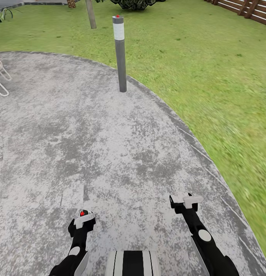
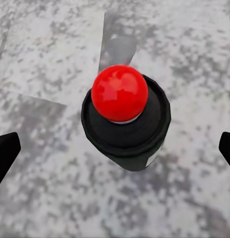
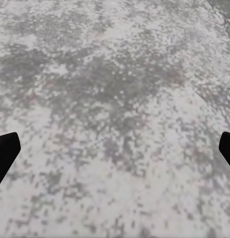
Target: In the garden, pick up the pesticide atomizer on the floor and spray pesticide onto both trees until each tree trunk is fully covered.
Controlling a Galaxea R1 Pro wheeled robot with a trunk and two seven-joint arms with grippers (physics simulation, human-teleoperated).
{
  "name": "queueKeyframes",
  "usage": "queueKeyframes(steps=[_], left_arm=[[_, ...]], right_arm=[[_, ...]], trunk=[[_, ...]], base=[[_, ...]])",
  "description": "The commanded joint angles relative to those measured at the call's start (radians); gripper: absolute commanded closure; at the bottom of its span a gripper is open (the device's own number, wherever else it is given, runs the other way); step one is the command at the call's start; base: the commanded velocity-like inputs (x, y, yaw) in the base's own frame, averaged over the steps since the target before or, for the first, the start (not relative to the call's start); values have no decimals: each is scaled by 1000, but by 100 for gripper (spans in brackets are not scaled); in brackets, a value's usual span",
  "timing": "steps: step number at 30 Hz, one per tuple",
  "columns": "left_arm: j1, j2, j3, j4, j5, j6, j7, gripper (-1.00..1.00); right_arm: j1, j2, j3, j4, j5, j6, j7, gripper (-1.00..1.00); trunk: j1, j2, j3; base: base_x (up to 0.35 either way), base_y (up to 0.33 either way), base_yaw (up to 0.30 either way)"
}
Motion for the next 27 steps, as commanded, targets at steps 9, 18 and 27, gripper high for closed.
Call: queueKeyframes(steps=[9,18,27], left_arm=[[0,0,0,-1,0,0,0,-100],[0,0,0,0,0,0,0,-100],[0,1,1,1,-1,1,0,100]], right_arm=[[0,0,0,0,1,0,0,-100],[0,0,0,0,0,0,0,-100],[0,0,0,1,0,0,0,-100]], trunk=[[0,0,0],[0,0,0],[0,0,0]], base=[[65,0,0],[1,0,0],[0,0,0]])
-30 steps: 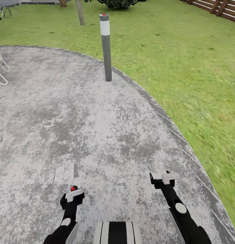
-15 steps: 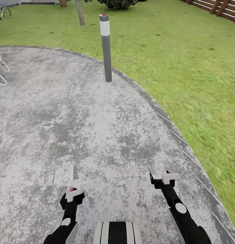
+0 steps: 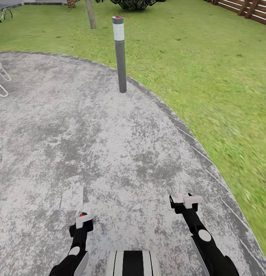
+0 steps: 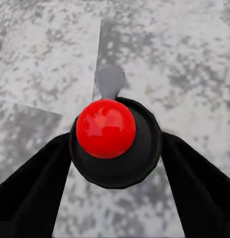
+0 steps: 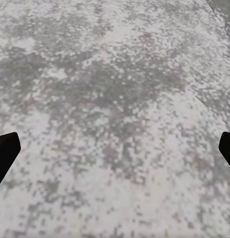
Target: In the garden, pick up the pesticide atomizer on the floor and spray pesticide onto both trees until each tree trunk is fully covered.
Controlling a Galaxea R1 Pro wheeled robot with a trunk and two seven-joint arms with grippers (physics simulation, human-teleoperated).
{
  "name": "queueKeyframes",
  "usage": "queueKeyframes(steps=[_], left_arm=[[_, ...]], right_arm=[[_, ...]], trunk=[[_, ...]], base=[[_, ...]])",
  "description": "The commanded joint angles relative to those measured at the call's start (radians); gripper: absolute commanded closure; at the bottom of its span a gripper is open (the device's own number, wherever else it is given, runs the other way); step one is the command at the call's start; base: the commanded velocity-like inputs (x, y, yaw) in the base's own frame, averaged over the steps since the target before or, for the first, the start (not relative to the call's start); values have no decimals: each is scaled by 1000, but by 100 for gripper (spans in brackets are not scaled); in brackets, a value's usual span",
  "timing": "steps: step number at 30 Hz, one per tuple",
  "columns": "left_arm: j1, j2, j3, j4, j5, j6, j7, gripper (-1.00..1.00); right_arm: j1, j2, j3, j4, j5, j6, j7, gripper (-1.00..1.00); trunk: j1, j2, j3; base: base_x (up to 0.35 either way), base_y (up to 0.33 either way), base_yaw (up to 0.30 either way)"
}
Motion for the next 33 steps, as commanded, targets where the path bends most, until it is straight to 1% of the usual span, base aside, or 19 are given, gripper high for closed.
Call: queueKeyframes(steps=[1,21,33], left_arm=[[0,1,2,1,3,0,2,100],[0,4,4,-3,5,-1,2,100],[-1,4,2,-3,4,1,2,100]], right_arm=[[0,0,0,0,0,0,0,-100],[0,0,0,1,0,0,0,-100],[1,1,2,8,2,0,0,-100]], trunk=[[0,0,0],[0,0,0],[-5,3,46]], base=[[0,0,0],[0,0,0],[0,0,0]])
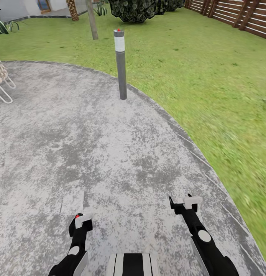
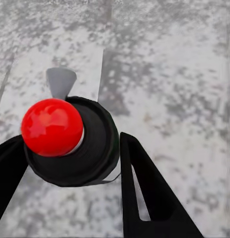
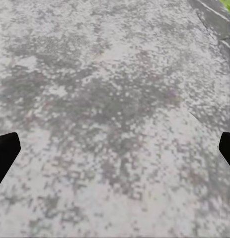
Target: In the garden, pick up the pesticide atomizer on the floor and spray pesticide onto both trees until each tree trunk is fully covered.
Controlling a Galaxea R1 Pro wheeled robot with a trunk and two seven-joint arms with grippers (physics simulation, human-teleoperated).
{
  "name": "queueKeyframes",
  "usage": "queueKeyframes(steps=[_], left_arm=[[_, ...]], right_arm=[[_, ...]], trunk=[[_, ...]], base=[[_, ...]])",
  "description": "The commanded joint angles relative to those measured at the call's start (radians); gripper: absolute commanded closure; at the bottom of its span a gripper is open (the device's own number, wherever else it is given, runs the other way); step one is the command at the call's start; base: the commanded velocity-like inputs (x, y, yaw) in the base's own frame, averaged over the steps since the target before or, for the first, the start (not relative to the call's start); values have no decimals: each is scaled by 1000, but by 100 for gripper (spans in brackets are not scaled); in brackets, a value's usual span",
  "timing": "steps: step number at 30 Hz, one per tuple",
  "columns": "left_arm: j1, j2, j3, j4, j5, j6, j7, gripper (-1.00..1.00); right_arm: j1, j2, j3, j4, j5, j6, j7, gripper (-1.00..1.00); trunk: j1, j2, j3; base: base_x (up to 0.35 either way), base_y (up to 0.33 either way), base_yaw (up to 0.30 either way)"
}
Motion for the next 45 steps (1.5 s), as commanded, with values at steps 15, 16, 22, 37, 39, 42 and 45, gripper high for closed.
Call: queueKeyframes(steps=[15,16,22,37,39,42,45], left_arm=[[0,11,-6,-3,-11,12,-8,100],[1,13,-8,-3,-12,12,-8,100],[11,38,-11,-2,-13,15,-6,100],[66,78,-4,14,-10,18,-5,100],[72,78,-3,13,-8,18,-5,100],[75,79,-1,12,-7,19,-4,100],[95,85,1,3,-6,18,-3,100]], right_arm=[[2,-1,-2,3,3,-3,-5,-100],[2,-1,-2,3,3,-3,-5,-100],[4,-1,-2,5,3,-3,-5,-100],[36,0,0,105,97,-5,-5,-100],[37,2,-1,66,157,-6,-7,-100],[70,2,-4,54,172,-8,-8,-100],[109,2,-4,52,171,-11,-9,-100]], trunk=[[-7,4,61],[-7,4,66],[-10,5,98],[-17,9,180],[-17,9,190],[-19,10,207],[-20,11,223]], base=[[0,0,0],[0,0,0],[0,0,0],[0,0,0],[0,0,0],[0,0,0],[0,0,0]])
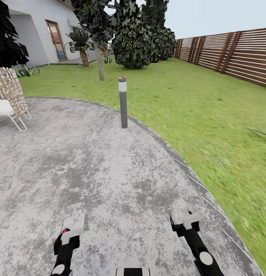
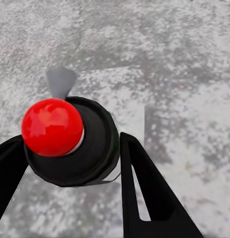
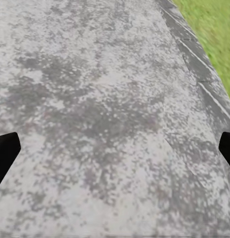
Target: In the garden, pick up the pesticide atomizer on the floor and spray pesticide onto both trees until each tree trunk is fully covered.
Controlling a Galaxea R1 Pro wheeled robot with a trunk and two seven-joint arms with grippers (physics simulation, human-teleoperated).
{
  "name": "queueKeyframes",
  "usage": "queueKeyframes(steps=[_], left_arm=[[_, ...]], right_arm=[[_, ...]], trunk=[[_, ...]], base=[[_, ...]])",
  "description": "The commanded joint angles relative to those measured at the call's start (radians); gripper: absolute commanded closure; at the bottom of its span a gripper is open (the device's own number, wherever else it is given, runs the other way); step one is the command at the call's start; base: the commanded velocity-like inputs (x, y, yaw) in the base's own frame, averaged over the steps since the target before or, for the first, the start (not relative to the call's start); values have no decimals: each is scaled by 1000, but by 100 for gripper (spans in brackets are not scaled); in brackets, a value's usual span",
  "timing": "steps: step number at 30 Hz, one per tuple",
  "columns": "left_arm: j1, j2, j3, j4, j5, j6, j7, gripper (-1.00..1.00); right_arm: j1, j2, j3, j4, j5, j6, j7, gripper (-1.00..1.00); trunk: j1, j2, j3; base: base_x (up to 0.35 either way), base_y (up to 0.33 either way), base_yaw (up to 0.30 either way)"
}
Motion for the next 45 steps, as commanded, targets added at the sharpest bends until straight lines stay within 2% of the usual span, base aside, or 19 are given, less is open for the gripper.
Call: queueKeyframes(steps=[1,4,7,14,23,39,45], left_arm=[[5,2,0,-2,0,0,0,100],[16,6,0,-2,0,1,-1,100],[18,6,-2,3,0,1,-1,100],[19,5,-1,9,2,-1,0,100],[19,6,1,5,4,-5,0,100],[19,4,-3,12,2,-8,2,100],[19,4,-3,13,2,-7,2,100]], right_arm=[[14,0,0,0,0,-5,0,-100],[60,0,-1,1,1,-56,0,-100],[83,-1,-2,32,1,-101,0,-100],[90,-1,-3,90,1,-155,0,-100],[91,0,-3,102,1,-166,0,-100],[91,0,-2,124,0,-166,1,-100],[91,2,-3,150,-1,-165,1,-100]], trunk=[[0,0,6],[-2,1,22],[-3,2,38],[-6,3,76],[-10,5,125],[-72,117,200],[-95,159,222]], base=[[0,0,0],[0,0,0],[0,0,0],[0,0,0],[0,0,0],[0,0,0],[0,0,0]])
